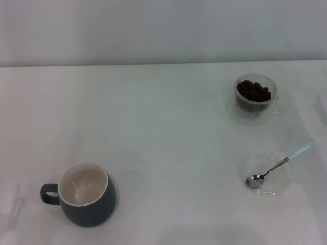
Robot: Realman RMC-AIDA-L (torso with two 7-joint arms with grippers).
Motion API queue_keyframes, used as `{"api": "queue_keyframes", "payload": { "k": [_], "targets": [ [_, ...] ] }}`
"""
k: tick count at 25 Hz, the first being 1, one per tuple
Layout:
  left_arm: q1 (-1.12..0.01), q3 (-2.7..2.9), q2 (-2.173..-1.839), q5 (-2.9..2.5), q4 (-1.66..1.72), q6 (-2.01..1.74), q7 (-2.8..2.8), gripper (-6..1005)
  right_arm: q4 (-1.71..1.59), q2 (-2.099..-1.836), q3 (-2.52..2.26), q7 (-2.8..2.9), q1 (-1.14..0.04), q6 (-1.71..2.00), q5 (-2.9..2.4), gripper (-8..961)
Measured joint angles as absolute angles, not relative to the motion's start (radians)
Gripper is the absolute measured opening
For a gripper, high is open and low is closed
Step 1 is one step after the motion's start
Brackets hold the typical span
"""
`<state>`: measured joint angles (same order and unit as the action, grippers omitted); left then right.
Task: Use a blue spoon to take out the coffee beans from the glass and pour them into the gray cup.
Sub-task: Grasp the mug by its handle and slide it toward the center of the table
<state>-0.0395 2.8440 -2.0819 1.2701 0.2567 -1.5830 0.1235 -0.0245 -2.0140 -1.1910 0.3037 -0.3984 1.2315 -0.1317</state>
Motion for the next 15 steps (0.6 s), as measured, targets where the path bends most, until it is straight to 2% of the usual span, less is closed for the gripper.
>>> {"api": "queue_keyframes", "payload": {
  "k": [1,7,15],
  "targets": [
    [0.005,2.844,-2.081,1.235,0.235,-1.606,0.125,876,-0.025,-2.014,-1.19,0.304,-0.399,1.232,-0.131,866],
    [0.075,2.844,-2.081,1.083,0.161,-1.626,0.123,875,-0.034,-2.014,-1.185,0.304,-0.402,1.231,-0.124,864],
    [0.013,2.844,-2.08,0.909,0.079,-1.551,0.13,875,-0.043,-2.015,-1.189,0.304,-0.414,1.229,-0.128,861]
  ]
}}
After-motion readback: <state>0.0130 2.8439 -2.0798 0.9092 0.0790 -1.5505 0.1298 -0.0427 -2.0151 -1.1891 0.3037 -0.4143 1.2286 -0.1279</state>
